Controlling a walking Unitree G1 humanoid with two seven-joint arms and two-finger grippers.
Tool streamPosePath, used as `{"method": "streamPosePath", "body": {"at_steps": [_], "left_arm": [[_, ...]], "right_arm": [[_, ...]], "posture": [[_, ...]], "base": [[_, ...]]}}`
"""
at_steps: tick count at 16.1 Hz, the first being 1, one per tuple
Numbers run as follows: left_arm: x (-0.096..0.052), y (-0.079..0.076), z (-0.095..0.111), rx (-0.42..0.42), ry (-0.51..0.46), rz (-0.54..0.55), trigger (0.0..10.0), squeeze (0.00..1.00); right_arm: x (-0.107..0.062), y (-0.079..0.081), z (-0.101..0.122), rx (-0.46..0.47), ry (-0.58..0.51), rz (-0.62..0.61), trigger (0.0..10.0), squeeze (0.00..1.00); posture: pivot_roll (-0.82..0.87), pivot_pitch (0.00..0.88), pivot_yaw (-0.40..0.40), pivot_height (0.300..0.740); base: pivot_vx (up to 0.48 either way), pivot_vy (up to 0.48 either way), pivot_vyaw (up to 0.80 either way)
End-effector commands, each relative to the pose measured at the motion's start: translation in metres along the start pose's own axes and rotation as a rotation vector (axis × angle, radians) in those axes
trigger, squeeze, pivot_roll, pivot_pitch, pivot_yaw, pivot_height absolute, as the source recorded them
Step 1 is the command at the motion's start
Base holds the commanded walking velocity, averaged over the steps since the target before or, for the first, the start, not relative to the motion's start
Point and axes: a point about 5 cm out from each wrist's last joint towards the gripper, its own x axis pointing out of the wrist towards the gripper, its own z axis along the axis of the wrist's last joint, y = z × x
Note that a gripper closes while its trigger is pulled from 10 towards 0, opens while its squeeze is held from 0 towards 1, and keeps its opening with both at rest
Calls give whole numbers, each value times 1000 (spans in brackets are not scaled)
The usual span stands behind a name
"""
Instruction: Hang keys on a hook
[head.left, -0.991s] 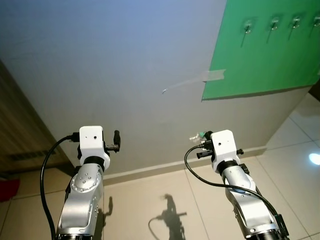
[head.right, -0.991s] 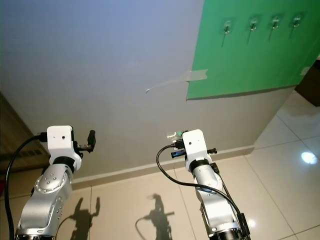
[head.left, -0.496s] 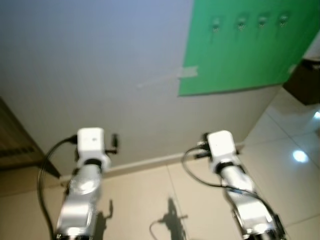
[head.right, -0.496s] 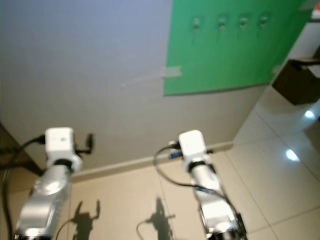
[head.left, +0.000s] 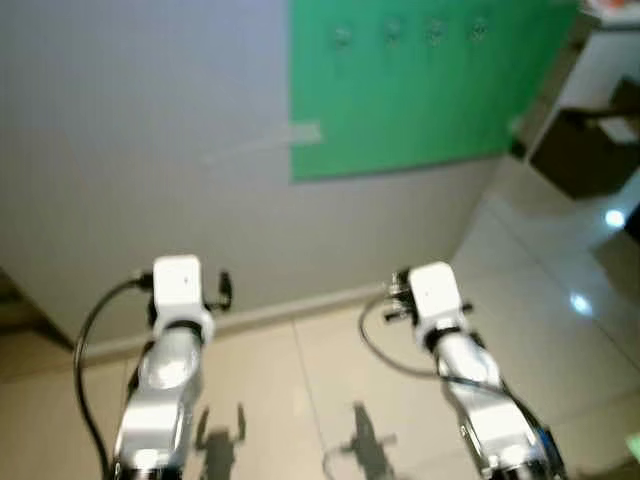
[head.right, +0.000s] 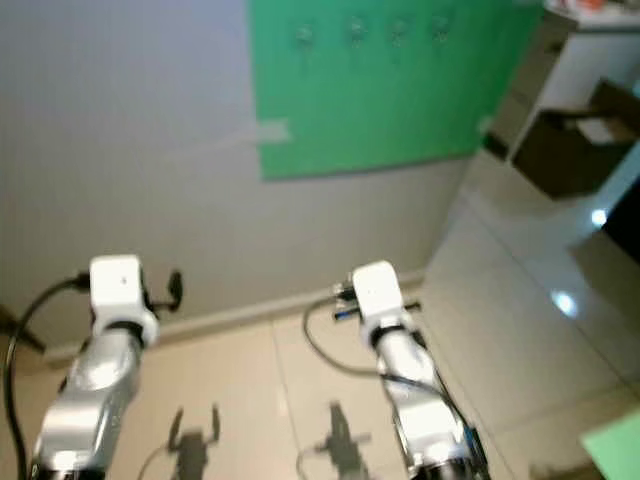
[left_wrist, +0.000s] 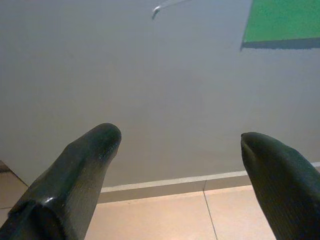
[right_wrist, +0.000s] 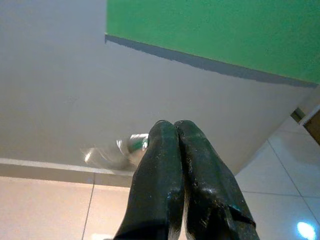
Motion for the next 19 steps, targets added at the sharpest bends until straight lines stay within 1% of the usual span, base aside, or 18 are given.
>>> {"method": "streamPosePath", "body": {"at_steps": [1, 5, 8, 9, 11, 13, 18, 19], "left_arm": [[1, -4, 5, 13, -11, 0, 10000, 0], [-1, -4, 2, 20, -3, 4, 10000, 0], [-1, -2, 0, 14, 14, 27, 10000, 0], [-1, 0, -2, 20, 26, 50, 10000, 0], [-1, 1, -3, 20, 32, 60, 10000, 0], [-1, -2, -1, 25, 19, 42, 10000, 0], [-1, -3, 1, 29, 10, 48, 10000, 0], [-1, -3, 1, 31, 10, 47, 10000, 0]], "right_arm": [[0, -6, 3, -10, -17, -15, 0, 0], [-2, -5, 0, -11, -13, -2, 0, 0], [-3, -4, -1, -13, -10, 6, 0, 0], [-3, -5, -2, -15, -10, 8, 0, 0], [-3, -5, -2, -17, -9, 7, 0, 0], [-4, -5, -2, -20, -7, 8, 0, 0], [-5, -6, -5, -24, 0, 9, 0, 0], [-5, -6, -5, -23, 1, 10, 0, 0]], "posture": [[-74, 0, 29, 740], [-77, 0, 27, 740], [-81, 0, 25, 740], [-83, 0, 24, 740], [-84, 0, 25, 740], [-86, 0, 25, 740], [-91, 0, 28, 740], [-92, 0, 30, 740]], "base": [[262, -398, 0], [262, -398, 0], [254, -404, 0], [0, -270, 0], [0, 0, 0], [0, 0, 0], [0, 0, 0], [450, 0, 0]]}}
